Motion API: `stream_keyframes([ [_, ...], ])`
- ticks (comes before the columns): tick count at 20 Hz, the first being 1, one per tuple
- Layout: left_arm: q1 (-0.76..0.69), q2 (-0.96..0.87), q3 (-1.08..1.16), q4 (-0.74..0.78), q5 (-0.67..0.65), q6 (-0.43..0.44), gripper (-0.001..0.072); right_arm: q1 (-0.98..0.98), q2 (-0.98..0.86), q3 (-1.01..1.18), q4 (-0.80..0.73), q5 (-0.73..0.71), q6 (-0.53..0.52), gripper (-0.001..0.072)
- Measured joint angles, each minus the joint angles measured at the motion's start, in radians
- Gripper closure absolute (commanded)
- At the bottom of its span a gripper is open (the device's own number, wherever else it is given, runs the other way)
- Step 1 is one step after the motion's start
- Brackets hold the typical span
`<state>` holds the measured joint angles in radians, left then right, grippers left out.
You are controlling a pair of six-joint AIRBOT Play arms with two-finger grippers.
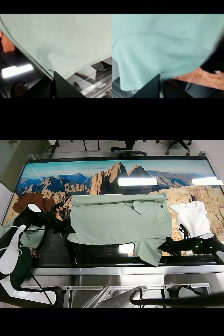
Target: Fold the shirts.
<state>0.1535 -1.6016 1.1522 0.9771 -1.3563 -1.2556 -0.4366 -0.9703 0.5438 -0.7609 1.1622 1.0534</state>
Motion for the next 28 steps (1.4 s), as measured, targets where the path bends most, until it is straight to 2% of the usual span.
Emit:
stream_keyframes([
  [3,0.016,0.049,-0.009,0.084,-0.024,-0.043,0.0697,-0.053,0.066,0.01,0.004,0.069,0.004,0.0696],
  [10,0.025,0.229,-0.241,0.305,-0.078,-0.096,0.0696,-0.077,0.338,-0.06,-0.245,0.174,0.246,0.0696],
  [13,0.023,0.291,-0.295,0.347,-0.082,-0.098,0.0696,-0.065,0.451,-0.066,-0.232,0.174,0.27,0.0696],
  [18,0.019,0.31,-0.158,0.322,-0.097,-0.098,0.0696,-0.027,0.405,0.019,-0.024,0.04,0.124,0.0695],
  [23,0.005,0.171,0.103,0.238,-0.059,-0.098,0.0695,0.066,0.105,0.244,0.186,-0.123,-0.06,0.0695],
  [28,-0.027,-0.047,0.323,0.203,0.003,-0.087,0.0688,0.138,-0.2,0.473,0.25,-0.196,-0.158,0.0688],
])
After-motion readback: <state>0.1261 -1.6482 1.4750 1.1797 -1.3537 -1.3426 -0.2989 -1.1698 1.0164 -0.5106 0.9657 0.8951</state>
